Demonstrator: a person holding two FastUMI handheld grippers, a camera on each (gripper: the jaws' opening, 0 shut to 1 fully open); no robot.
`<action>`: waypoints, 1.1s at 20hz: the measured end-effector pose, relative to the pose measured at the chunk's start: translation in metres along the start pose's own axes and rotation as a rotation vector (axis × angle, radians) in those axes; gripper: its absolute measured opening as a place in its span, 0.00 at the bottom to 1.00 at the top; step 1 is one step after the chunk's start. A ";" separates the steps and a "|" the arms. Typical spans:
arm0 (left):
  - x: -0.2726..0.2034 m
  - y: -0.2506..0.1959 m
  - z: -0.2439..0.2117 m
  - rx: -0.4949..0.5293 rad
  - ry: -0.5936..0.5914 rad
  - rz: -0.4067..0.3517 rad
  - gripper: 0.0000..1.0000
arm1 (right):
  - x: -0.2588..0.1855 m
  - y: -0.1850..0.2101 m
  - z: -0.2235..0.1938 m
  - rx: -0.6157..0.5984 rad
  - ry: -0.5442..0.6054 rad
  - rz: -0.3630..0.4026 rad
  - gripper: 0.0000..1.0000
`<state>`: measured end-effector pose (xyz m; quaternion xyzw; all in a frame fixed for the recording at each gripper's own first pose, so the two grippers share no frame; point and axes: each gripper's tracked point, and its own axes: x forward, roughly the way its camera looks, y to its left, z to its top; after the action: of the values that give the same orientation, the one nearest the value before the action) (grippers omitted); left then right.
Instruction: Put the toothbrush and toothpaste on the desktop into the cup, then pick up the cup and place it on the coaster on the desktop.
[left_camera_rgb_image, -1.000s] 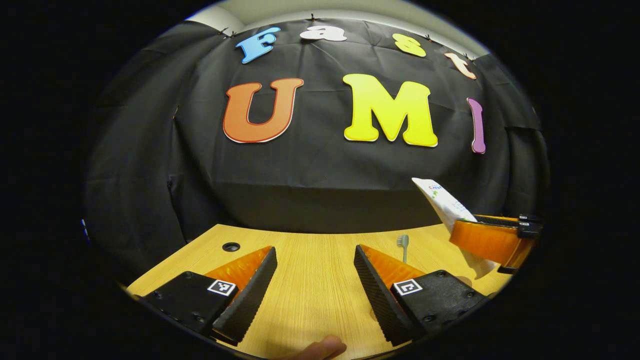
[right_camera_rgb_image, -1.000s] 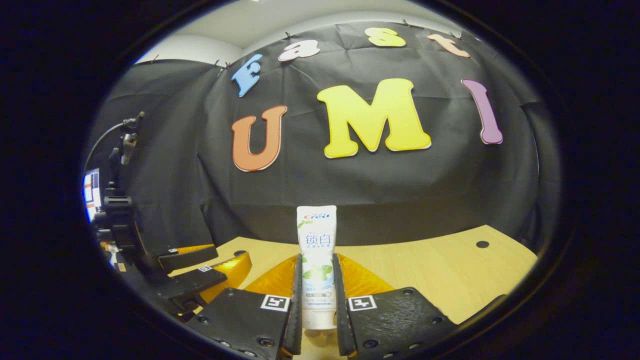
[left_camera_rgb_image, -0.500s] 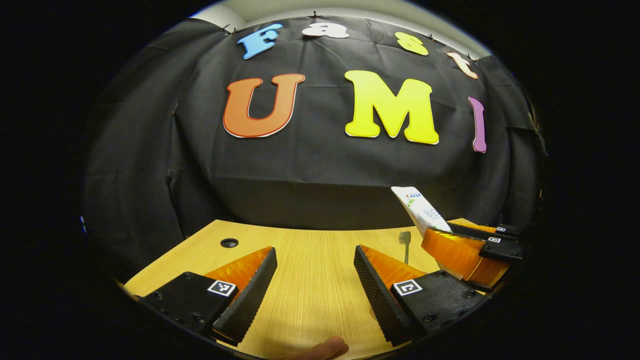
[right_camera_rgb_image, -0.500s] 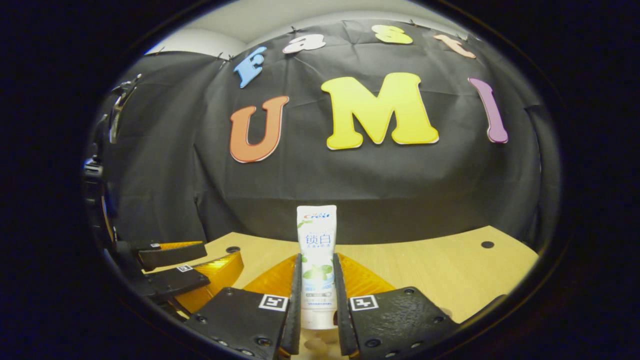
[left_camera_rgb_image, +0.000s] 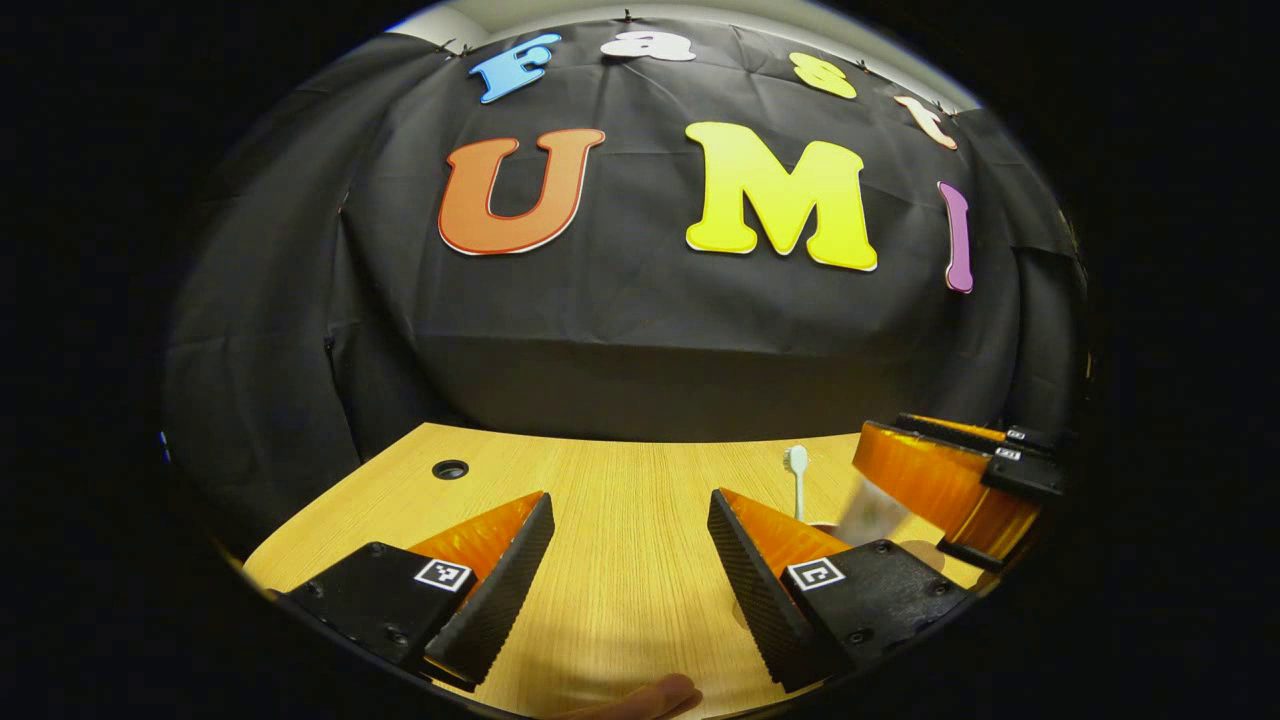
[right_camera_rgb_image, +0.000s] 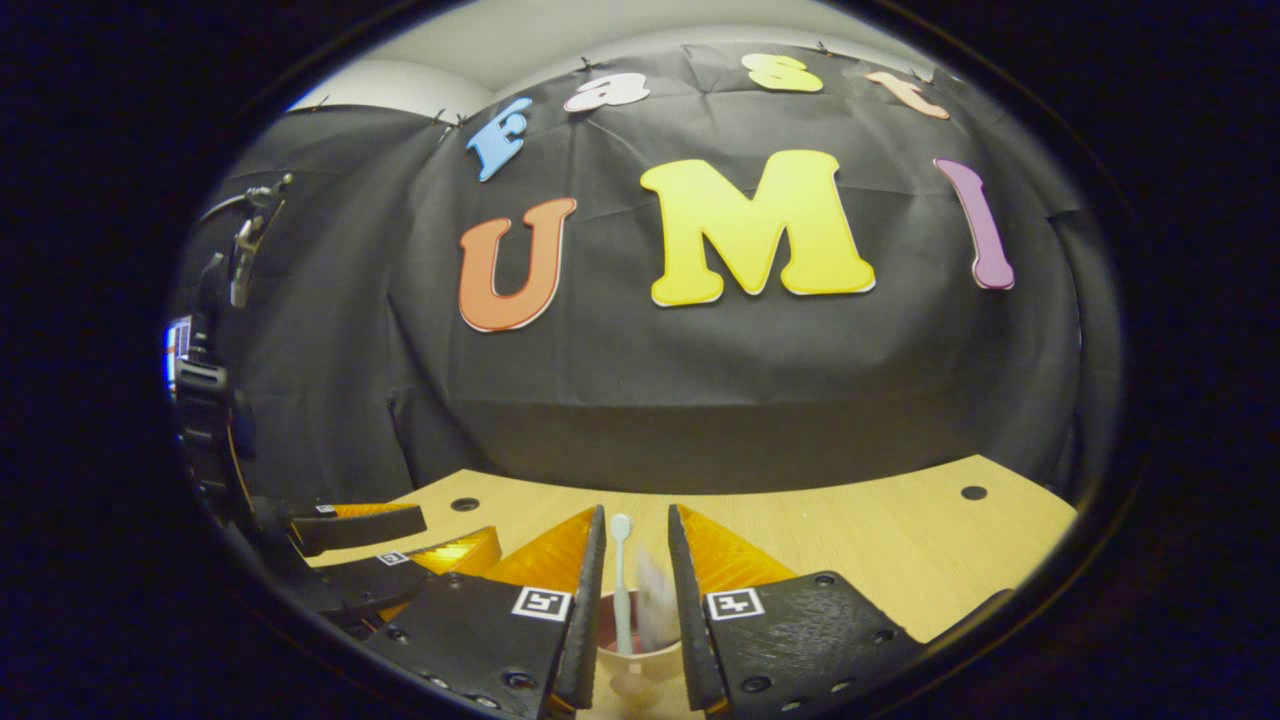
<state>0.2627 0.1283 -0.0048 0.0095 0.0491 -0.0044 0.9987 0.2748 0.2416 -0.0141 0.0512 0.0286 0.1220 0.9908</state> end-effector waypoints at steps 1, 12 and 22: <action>0.000 -0.001 0.000 -0.002 0.002 -0.004 0.98 | -0.002 -0.001 0.003 0.002 -0.002 0.003 0.35; 0.005 -0.022 -0.011 0.018 0.004 0.006 0.99 | -0.065 -0.052 0.011 -0.099 -0.040 -0.079 0.96; -0.038 -0.076 0.022 0.026 0.023 0.016 0.97 | -0.183 -0.159 0.019 -0.068 -0.082 -0.167 0.95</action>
<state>0.2265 0.0518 0.0196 0.0229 0.0603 0.0029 0.9979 0.1365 0.0411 -0.0043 0.0199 -0.0117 0.0377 0.9990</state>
